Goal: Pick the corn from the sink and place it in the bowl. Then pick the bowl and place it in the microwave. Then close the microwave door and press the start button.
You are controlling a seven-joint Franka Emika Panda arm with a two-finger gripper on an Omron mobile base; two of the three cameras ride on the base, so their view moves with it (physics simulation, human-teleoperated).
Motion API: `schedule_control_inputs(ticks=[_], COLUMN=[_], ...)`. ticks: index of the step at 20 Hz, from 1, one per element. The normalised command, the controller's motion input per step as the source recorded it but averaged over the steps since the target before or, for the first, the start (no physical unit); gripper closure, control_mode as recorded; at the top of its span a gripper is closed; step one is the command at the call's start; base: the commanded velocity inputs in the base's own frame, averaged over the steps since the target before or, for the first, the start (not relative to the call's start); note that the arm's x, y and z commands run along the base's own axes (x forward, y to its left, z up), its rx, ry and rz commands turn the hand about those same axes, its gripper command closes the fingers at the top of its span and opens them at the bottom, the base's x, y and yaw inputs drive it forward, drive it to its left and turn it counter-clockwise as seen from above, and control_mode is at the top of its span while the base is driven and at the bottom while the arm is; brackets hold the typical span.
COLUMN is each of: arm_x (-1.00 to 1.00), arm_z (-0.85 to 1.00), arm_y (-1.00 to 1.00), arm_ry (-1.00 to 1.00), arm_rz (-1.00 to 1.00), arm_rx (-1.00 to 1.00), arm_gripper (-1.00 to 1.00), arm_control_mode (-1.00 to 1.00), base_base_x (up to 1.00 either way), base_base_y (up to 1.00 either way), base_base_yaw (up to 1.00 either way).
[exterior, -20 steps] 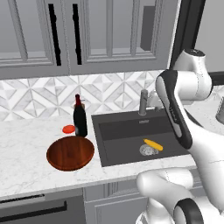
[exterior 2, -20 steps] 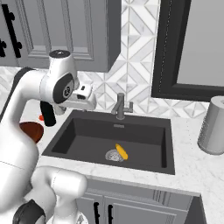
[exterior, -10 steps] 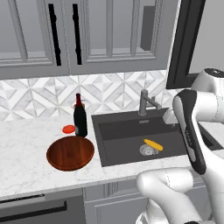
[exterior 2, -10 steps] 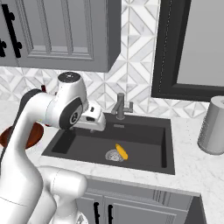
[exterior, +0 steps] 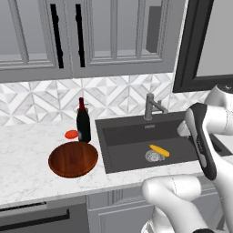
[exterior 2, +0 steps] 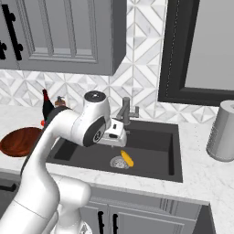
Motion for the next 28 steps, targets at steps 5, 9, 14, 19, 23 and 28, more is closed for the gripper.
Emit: schedule_control_inputs(ticks=[5, 9, 14, 19, 23, 28], arm_x=[0.45, 0.41, 0.59, 0.61, 0.32, 0.24], arm_z=[-0.43, -0.42, -0.36, -0.38, -0.38, -0.45], arm_y=[-0.34, -0.3, -0.07, 0.0, 0.0, 0.0], arm_ry=[0.0, 0.0, 0.0, 0.0, 0.0, 0.0], arm_rz=[0.01, 0.04, 0.08, 0.08, 0.09, 0.1], arm_rx=[0.0, 0.01, 0.01, 0.0, 0.0, 0.0], arm_gripper=[-1.0, -1.0, -1.0, -1.0, -1.0, -1.0], arm_control_mode=[-1.0, -1.0, -1.0, -1.0, -1.0, -1.0], base_base_x=[0.0, 0.0, 0.0, 0.0, 0.0, 0.0], base_base_y=[0.0, 0.0, 0.0, 0.0, 0.0, 0.0], base_base_yaw=[0.0, 0.0, 0.0, 0.0, 0.0, 0.0])
